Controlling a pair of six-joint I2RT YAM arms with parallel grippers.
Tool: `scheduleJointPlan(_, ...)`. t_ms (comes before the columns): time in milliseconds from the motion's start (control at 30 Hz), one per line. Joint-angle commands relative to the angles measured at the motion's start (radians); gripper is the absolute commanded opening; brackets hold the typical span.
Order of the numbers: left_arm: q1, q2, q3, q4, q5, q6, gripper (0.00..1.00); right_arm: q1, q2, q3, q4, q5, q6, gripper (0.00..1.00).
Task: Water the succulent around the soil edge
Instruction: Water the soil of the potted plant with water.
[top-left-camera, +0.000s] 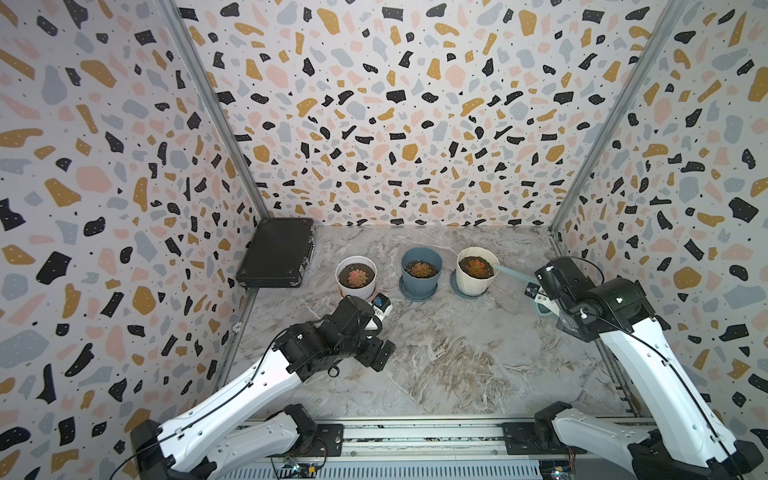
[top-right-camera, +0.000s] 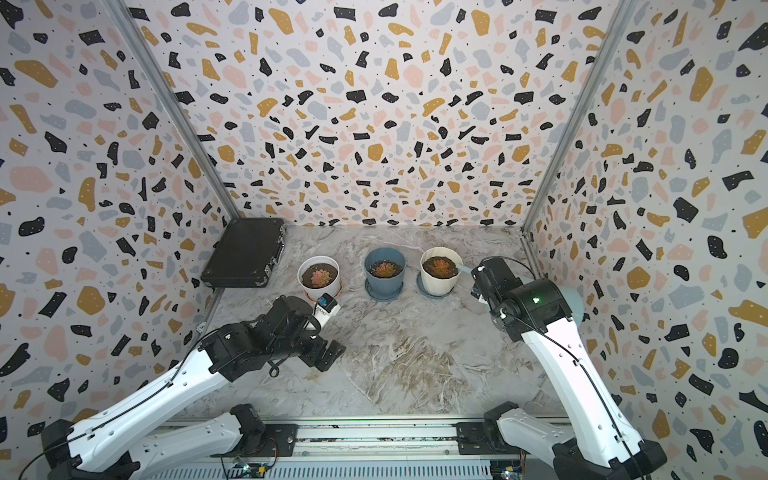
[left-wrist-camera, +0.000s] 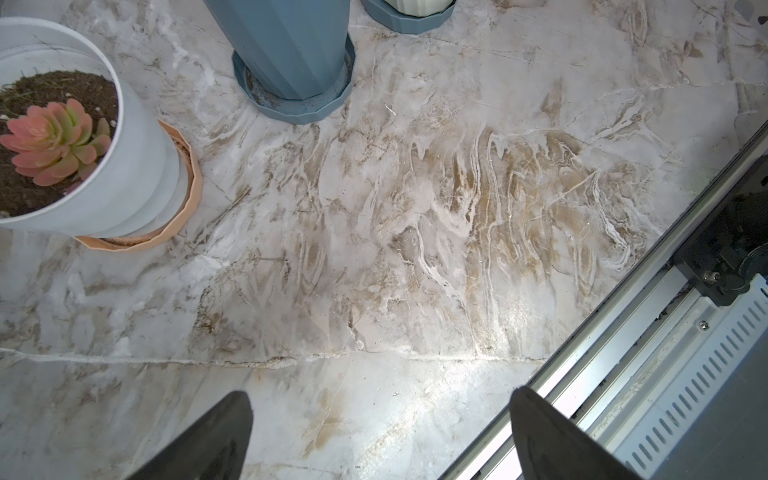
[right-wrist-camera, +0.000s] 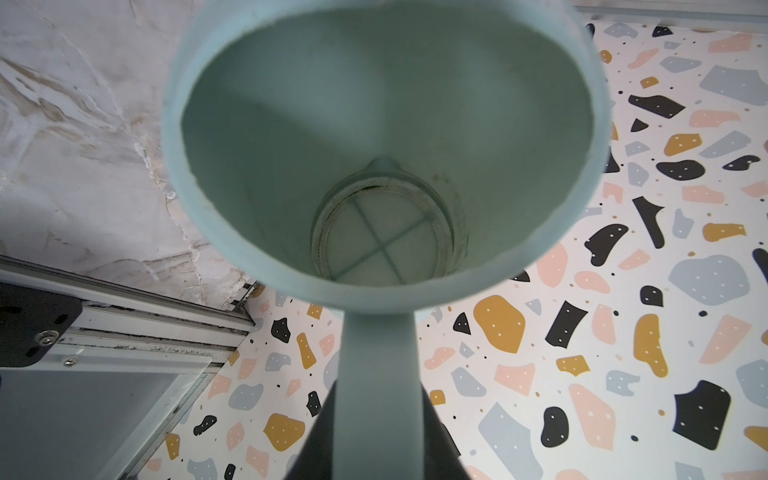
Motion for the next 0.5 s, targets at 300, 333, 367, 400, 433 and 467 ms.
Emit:
scheduleJointPlan(300,-0.006,-0.007,-0.016,0.02,-0.018,0.015,0.99,-0.01,0.044,0.072,0.031,0.038,-0.037,0.0)
scheduleJointPlan(333,-0.006,-0.008,-0.017,0.02,-0.018,0.015,0.99,-0.01,0.047,0.075,0.033,0.036,-0.039,0.0)
scheduleJointPlan(367,-0.006,-0.007,-0.017,0.019,-0.02,0.017,0.99,-0.01,0.051,0.078,0.034,0.035,-0.038,0.0)
scheduleJointPlan(400,-0.006,-0.008,-0.017,0.018,-0.021,0.016,0.99,-0.01,0.054,0.079,0.037,0.035,-0.039,0.0)
scheduleJointPlan(433,-0.006,-0.008,-0.017,0.02,-0.023,0.018,0.99,-0.01,0.057,0.083,0.04,0.035,-0.041,0.0)
scheduleJointPlan(467,-0.005,-0.006,-0.017,0.02,-0.023,0.019,0.99,-0.01,0.06,0.086,0.042,0.034,-0.043,0.0)
